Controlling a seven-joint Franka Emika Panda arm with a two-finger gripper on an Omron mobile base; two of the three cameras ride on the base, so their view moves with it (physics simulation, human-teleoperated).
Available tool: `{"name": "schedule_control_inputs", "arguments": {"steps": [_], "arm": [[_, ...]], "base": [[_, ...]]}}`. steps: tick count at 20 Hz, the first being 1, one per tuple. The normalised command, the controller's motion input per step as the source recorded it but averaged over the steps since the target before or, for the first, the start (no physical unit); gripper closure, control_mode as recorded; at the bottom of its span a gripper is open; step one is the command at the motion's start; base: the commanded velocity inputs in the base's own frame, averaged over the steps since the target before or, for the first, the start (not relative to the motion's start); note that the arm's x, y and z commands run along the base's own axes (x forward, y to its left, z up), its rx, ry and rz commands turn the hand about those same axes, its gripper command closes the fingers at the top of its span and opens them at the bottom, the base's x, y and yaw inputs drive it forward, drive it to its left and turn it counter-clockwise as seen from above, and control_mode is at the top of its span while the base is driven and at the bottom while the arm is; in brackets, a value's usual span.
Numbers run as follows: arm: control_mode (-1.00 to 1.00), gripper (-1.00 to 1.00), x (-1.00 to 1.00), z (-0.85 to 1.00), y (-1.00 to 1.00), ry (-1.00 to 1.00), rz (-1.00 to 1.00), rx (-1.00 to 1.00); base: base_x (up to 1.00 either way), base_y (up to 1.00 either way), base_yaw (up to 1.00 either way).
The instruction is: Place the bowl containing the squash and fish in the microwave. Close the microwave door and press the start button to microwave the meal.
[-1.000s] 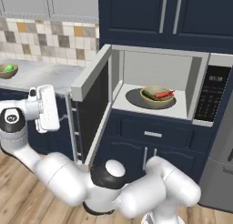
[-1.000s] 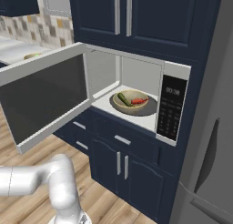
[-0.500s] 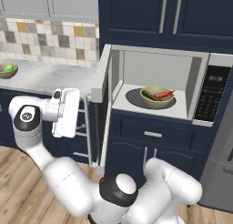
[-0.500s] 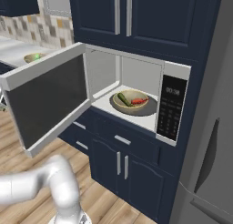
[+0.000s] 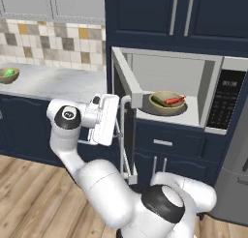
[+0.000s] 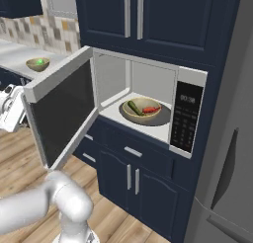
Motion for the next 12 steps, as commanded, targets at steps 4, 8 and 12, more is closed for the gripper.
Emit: {"name": "schedule_control_inputs", "arguments": {"steps": [4, 8, 12], "arm": [[-1.00, -1.00, 0.39, -0.04, -1.00, -0.02, 0.00, 0.08], [-1.00, -1.00, 0.30, -0.03, -1.00, -0.04, 0.00, 0.09], [-1.00, -1.00, 0.24, -0.02, -1.00, -0.06, 0.00, 0.10]], "base": [[0.00, 0.00, 0.00], [0.00, 0.00, 0.00], [0.00, 0.00, 0.00]]}}
